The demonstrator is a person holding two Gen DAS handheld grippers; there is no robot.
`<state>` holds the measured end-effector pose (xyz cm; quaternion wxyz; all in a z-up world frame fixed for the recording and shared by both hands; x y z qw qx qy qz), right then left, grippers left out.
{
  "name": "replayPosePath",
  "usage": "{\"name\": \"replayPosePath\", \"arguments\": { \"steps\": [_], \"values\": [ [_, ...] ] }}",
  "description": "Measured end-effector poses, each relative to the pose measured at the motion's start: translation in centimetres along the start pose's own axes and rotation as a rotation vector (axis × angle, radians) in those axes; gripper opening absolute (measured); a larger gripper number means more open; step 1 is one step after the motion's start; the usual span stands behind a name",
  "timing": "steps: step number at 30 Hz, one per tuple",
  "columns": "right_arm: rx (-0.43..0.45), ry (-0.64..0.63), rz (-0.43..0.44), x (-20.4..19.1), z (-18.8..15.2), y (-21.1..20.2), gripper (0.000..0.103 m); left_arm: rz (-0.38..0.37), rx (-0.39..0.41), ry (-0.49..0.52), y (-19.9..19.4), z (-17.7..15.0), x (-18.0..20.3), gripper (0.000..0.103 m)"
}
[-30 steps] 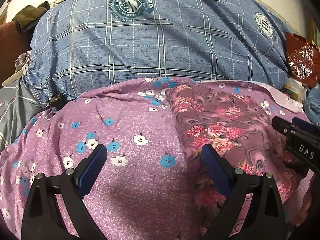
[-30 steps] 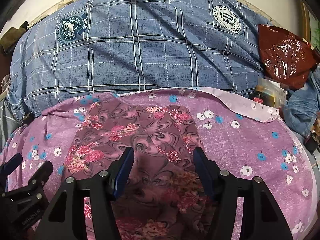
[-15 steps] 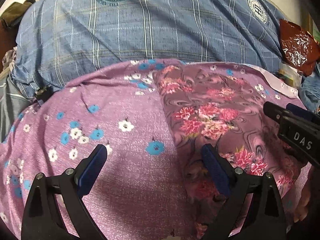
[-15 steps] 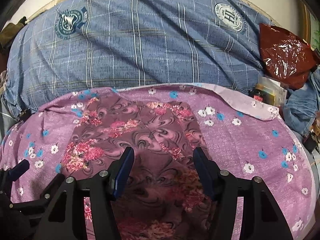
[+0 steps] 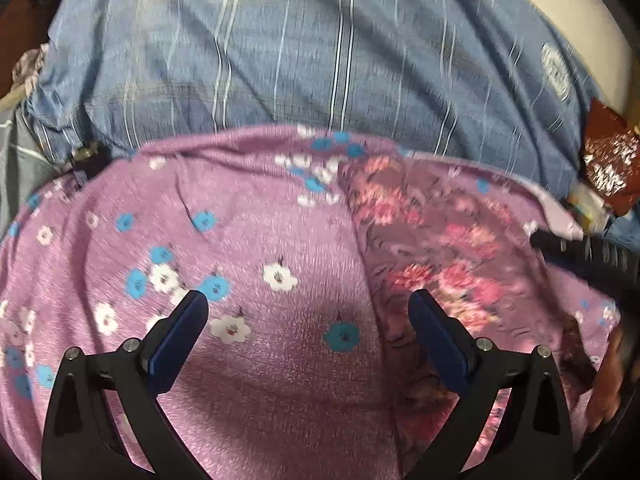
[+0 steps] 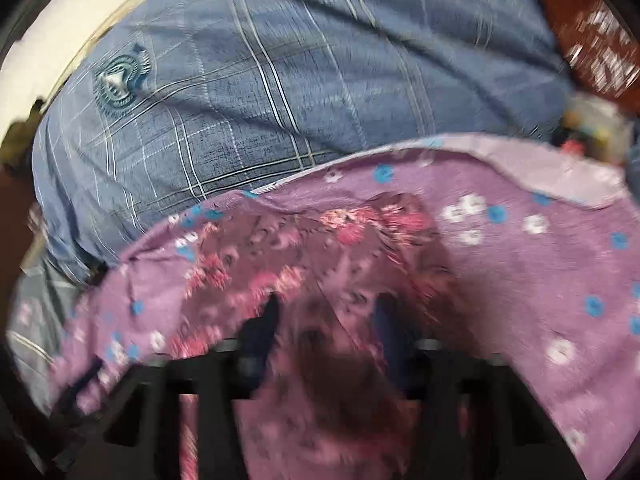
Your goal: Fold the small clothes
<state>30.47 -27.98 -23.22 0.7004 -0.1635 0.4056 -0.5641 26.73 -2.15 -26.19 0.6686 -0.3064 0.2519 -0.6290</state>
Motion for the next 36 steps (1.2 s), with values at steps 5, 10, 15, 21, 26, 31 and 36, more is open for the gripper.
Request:
{"name": "replayPosePath", "arguments": {
  "steps": [5,10,15,21,26,31,36],
  "values": [
    [-0.193,0.036,-0.102,2.3,2.1,6.6,0.022,0.033,-0.035,0.107,1.5,-0.8,2.1,0.101],
    [-0.172,0.055,-0.074,0.5,5.3,5.7,0.028,-0.001,-0.039,0.091,0.8,-0.2,1.6,0.101],
    [-0.248,-0.017,0.0,-4.3,6.0,9.9,0.028,-0.016,-0.013,0.081,-0.1,0.3,1.4,0.101],
    [-0.282,-0.071,-0.06,-5.7,5.0,13.8,0.026,-0.012,-0.076,0.161,1.1,0.0,2.4,0.101],
    [-0.194,-0.064,-0.026,-5.1,4.4,6.8,0.035,-0.023,-0.003,0.116,-1.1,1.2,1.7,0.101],
    [-0.133,-0.03,-0.06,-1.9,1.0,-0.7,0.041,-0.068,-0.002,0.159,-2.3,0.9,2.9,0.101],
    [-0.183,-0.048,-0.137,1.3,-3.9,-2.3,0.038,-0.027,-0.054,0.296,-1.3,-0.7,5.8,0.101]
  ]
}}
Point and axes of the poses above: each gripper's, at about its wrist camera, not at the fingertips, and y roughly the way its jaws point, x to its right, z to its top, the point moved 2 cm from there along y, roughly the way its jaws point, and after that the axes turned 7 degrees about z, right-handed, at the moved point
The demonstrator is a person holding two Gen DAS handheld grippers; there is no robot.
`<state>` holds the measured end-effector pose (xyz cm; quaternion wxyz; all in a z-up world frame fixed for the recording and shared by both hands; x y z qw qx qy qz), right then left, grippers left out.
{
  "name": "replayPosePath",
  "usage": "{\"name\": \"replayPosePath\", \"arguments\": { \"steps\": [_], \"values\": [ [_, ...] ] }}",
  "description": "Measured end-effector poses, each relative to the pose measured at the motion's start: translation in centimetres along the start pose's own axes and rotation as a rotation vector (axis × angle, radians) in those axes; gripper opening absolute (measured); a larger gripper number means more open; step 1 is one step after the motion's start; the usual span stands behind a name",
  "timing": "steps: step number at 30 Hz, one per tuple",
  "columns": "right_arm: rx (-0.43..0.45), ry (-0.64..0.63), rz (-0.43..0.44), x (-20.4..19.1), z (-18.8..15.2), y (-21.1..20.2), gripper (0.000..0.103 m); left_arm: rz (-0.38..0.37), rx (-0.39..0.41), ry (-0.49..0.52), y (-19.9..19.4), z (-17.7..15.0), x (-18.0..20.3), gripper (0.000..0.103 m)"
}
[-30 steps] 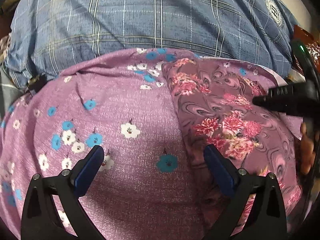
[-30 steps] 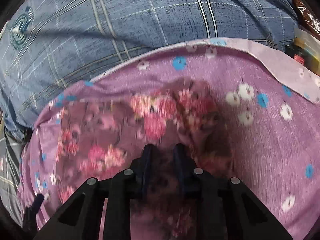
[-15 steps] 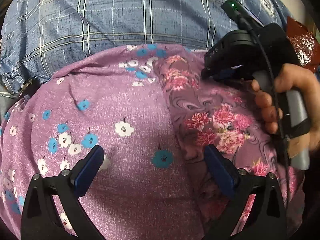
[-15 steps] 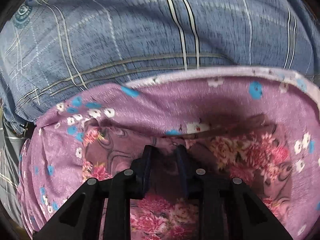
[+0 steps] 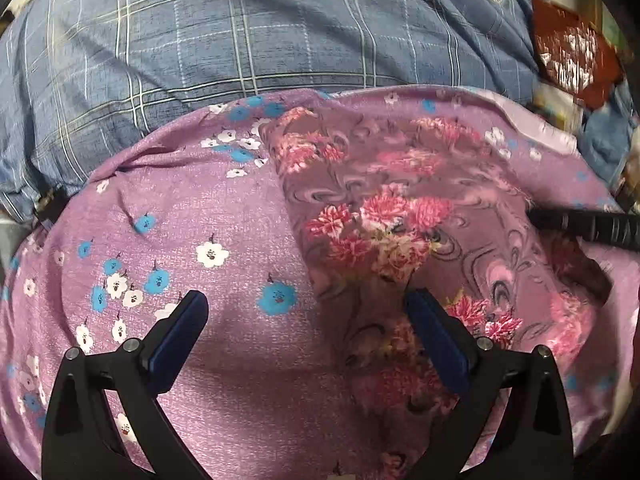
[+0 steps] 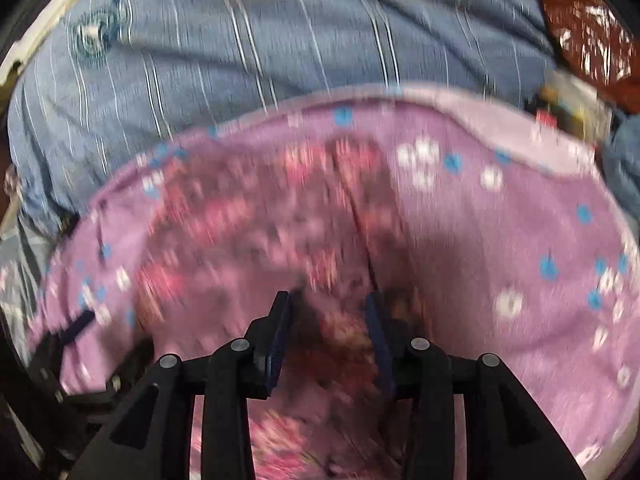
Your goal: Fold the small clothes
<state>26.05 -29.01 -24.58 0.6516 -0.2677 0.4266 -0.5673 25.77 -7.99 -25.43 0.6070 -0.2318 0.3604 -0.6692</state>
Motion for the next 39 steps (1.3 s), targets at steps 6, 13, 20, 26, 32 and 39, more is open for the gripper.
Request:
{"name": "replayPosePath", "arguments": {
  "steps": [6,13,20,26,32,39],
  "values": [
    [0.137,0.005,-0.024,0.0,-0.6,-1.4,0.039,-0.043,0.106,-0.11,-2.0,1.1,-1.6,0.101],
    [0.252,-0.134,-0.124,-1.6,0.2,-2.1,0.04,-0.018,0.158,-0.153,-1.9,1.8,-2.8,0.101],
    [0.283,-0.244,-0.187,-3.8,0.2,-2.5,0.041,-0.011,0.177,-0.186,-1.9,1.7,-3.1,0.101],
    [0.309,-0.272,-0.204,-4.6,-0.3,-3.1,0.044,0.0,0.202,-0.172,-2.6,1.8,-2.7,0.101],
    [0.32,-0.266,-0.223,-4.8,-0.3,-3.3,0.044,-0.024,0.199,-0.183,-2.6,2.1,-2.4,0.101],
    [0.316,-0.267,-0.241,-4.7,-0.1,-3.1,0.044,-0.068,0.181,-0.208,-2.1,2.3,-2.4,0.101]
  ]
}}
Point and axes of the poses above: each gripper's, at about its wrist camera, not at the fingertips, and y roughly the way its jaws point, x to its right, z to its top, the point moved 2 cm from there along y, roughly the way its jaws point, and after that the axes turned 7 degrees about z, right-handed, at the moved point
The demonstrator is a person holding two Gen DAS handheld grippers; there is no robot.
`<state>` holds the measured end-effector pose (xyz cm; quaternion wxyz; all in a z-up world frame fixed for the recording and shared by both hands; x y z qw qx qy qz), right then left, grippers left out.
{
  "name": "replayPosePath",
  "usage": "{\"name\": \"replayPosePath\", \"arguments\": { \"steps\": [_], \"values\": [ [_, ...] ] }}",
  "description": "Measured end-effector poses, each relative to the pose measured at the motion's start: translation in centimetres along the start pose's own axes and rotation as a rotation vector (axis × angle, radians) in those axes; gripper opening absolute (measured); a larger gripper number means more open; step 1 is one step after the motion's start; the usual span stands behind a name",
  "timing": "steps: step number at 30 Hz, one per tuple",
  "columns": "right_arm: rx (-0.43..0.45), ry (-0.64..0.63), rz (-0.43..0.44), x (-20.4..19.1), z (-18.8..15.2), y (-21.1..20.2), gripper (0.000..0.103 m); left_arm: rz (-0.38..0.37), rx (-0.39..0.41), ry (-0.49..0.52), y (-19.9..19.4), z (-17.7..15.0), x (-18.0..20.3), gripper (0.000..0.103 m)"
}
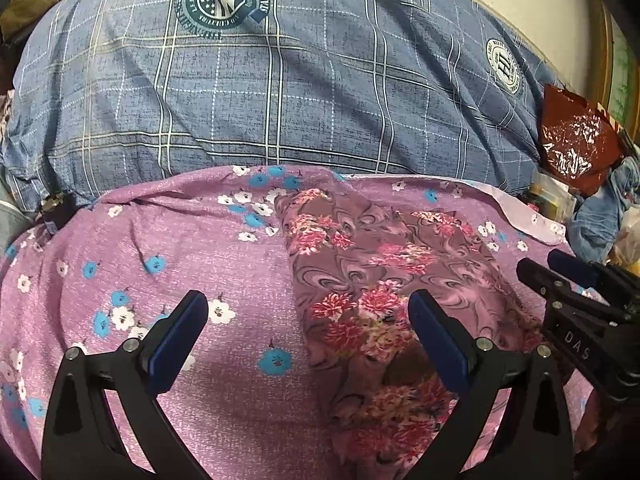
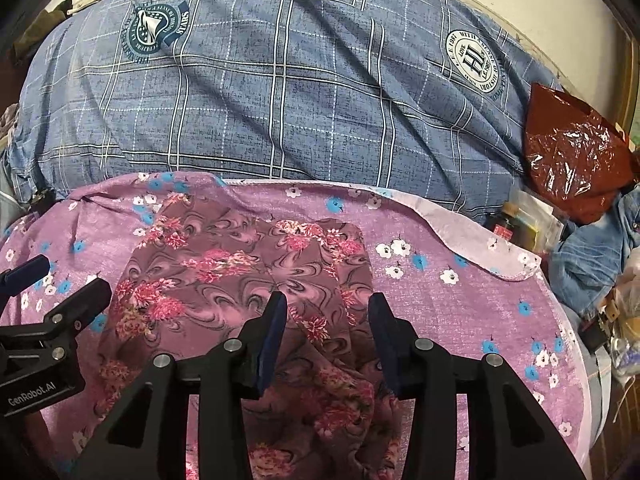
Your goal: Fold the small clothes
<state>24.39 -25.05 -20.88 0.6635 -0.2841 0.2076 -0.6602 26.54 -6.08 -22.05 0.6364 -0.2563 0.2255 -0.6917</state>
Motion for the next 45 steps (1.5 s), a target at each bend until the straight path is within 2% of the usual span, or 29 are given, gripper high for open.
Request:
{"name": "replayPosePath", "arguments": {
  "steps": [11,16,18,19,22,24,26,28,29,31,34,38,40,42,45],
  "values": [
    [-0.046,-0.002,-0.042,0.9,-0.2,1.5,0.046,-0.034,-0.038,-0.021,0.8,0.1,0.0,0.101],
    [-0.078,0.065,-0.009,2.6,-0.4,2.3,0.046,-0.036,-0.053,-0.005,0.6,0.2,-0.3,0.101],
    [-0.075,0.096,0.002,3.4,-0.5,2.2,0.046,-0.003,-0.047,0.029,-0.1,-0.4,-0.7,0.101],
    [-0.073,0.107,0.008,3.7,-0.5,2.2,0.046,0.039,-0.05,0.053,-0.7,-1.0,-1.0,0.101],
    [-0.073,0.154,0.048,4.6,-1.1,2.0,0.047,0.098,-0.066,0.066,-3.2,-2.8,-1.7,0.101],
    [-0.083,0.18,0.077,5.0,-1.4,2.2,0.047,0.096,-0.126,0.062,-4.4,-4.1,-1.7,0.101],
    [-0.102,0.217,0.109,5.5,-1.5,2.6,0.047,0.098,-0.196,0.099,-5.2,-5.0,-1.5,0.101],
    [-0.109,0.261,0.158,6.3,-1.5,2.7,0.049,0.157,-0.19,0.126,-6.5,-4.5,-1.9,0.101],
    [-0.11,0.297,0.209,7.0,-1.7,2.7,0.052,0.176,-0.179,0.115,-7.2,-4.0,-2.3,0.101],
    [-0.101,0.349,0.284,8.1,-2.1,2.6,0.064,0.174,-0.166,0.054,-8.6,-2.4,-3.5,0.101],
    [-0.109,0.39,0.327,9.8,-3.0,3.0,0.065,0.158,-0.137,-0.011,-9.8,-0.4,-4.3,0.101],
    [-0.149,0.482,0.425,11.5,-3.7,3.6,0.065,0.121,-0.161,-0.025,-8.0,0.7,-3.3,0.101],
    [-0.145,0.486,0.44,11.8,-3.6,3.3,0.066,0.074,-0.184,-0.001,-6.2,0.3,-2.2,0.101],
    [-0.135,0.506,0.462,12.4,-3.5,2.9,0.069,0.064,-0.192,0.018,-4.3,0.0,-1.7,0.101],
    [-0.131,0.523,0.481,13.1,-3.6,2.5,0.069,0.046,-0.202,-0.042,-1.8,-0.3,-2.1,0.101]
  ]
}}
Point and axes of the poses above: each gripper's, at about its wrist camera, not at the fingertips, and y roughly the way its jaws point, x to its right, z to its top, the point moved 2 cm from there along y, roughly the way its jaws point, and after that the axes turned 7 degrees about z, right-handed, at the moved point
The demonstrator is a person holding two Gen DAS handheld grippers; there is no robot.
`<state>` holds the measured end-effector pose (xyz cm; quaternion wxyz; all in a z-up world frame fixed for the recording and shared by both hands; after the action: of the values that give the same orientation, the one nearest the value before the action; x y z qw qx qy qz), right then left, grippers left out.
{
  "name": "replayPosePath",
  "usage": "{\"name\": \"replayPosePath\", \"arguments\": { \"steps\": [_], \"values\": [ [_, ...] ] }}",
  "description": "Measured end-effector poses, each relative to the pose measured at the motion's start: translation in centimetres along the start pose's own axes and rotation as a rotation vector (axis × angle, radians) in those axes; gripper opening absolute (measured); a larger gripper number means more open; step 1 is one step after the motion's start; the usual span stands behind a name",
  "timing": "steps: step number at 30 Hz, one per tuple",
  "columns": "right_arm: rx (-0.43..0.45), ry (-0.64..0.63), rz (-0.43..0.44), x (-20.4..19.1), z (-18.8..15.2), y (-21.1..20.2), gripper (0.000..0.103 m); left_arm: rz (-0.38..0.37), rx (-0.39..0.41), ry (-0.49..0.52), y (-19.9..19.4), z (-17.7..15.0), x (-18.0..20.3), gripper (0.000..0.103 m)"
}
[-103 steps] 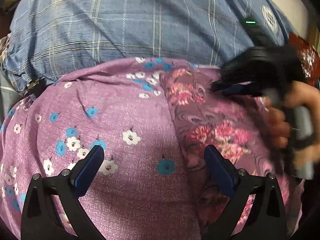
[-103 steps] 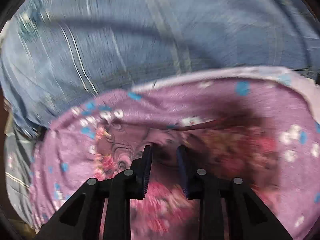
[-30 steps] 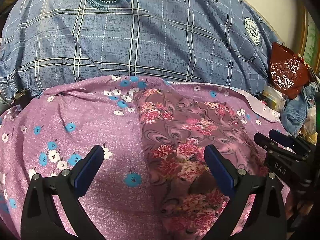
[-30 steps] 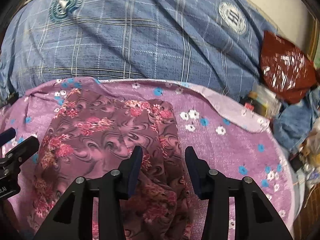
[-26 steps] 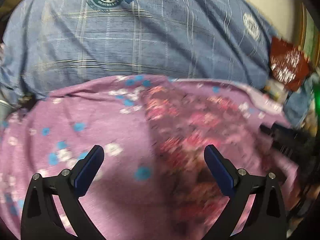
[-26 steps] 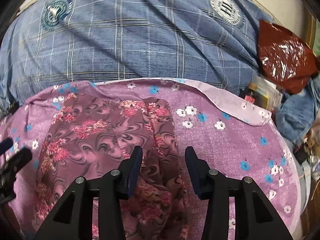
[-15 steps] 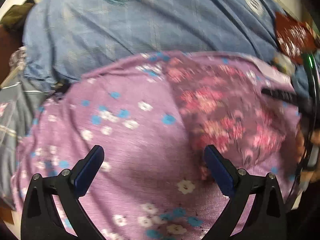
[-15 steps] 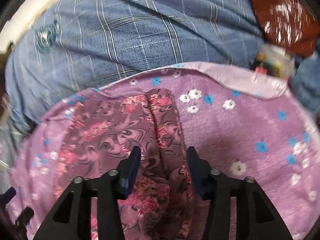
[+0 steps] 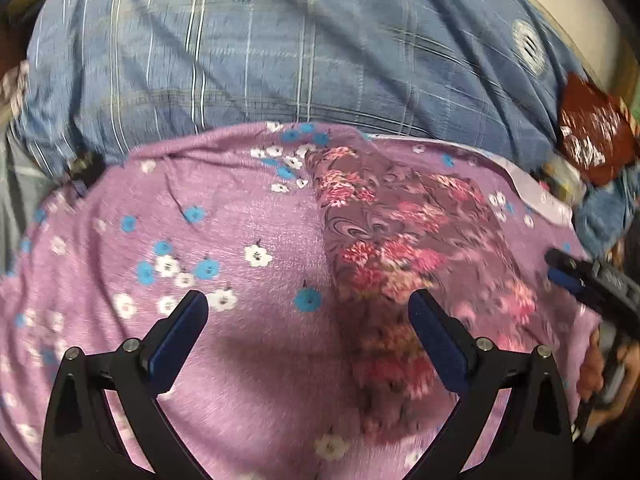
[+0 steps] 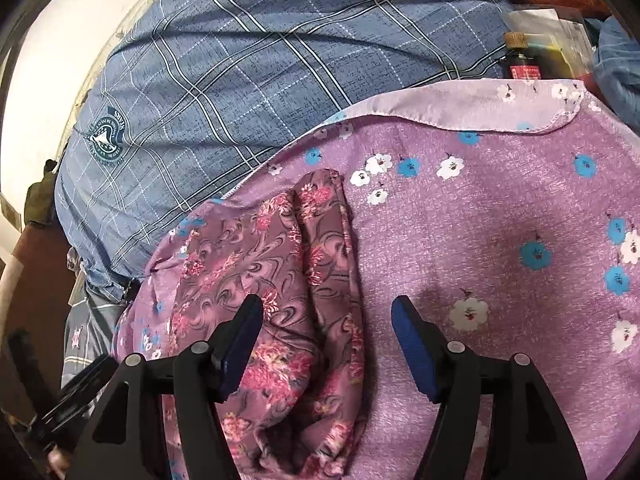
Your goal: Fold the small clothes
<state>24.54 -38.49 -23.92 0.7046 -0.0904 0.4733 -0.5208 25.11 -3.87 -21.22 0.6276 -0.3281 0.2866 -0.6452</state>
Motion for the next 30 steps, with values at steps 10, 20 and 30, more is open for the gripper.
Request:
{"name": "replayPosePath", "arguments": {
  "steps": [10,20,30],
  "values": [
    [-0.026,0.021,0.015,1.1,0.3,0.8,0.071,-0.183,-0.045,-0.045,3.8,0.2,-1.3,0.101],
    [-0.104,0.168,0.105,2.3,0.2,3.9,0.073,-0.425,-0.142,-0.078,4.9,0.5,-0.2,0.101],
    [-0.082,0.172,0.118,2.2,0.4,5.2,0.077,-0.521,-0.211,-0.156,7.2,0.6,-0.3,0.1]
  ]
}}
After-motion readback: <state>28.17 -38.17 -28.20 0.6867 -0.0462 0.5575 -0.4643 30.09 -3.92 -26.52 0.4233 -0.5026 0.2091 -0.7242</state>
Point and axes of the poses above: each gripper's, at about its wrist camera, not at the fingertips, and y roughly the way its jaws point, x to its right, z to its top, the point moved 2 cm from there along y, roughly the way its jaws point, and after that the axes turned 7 degrees about z, right-handed, at the moved point
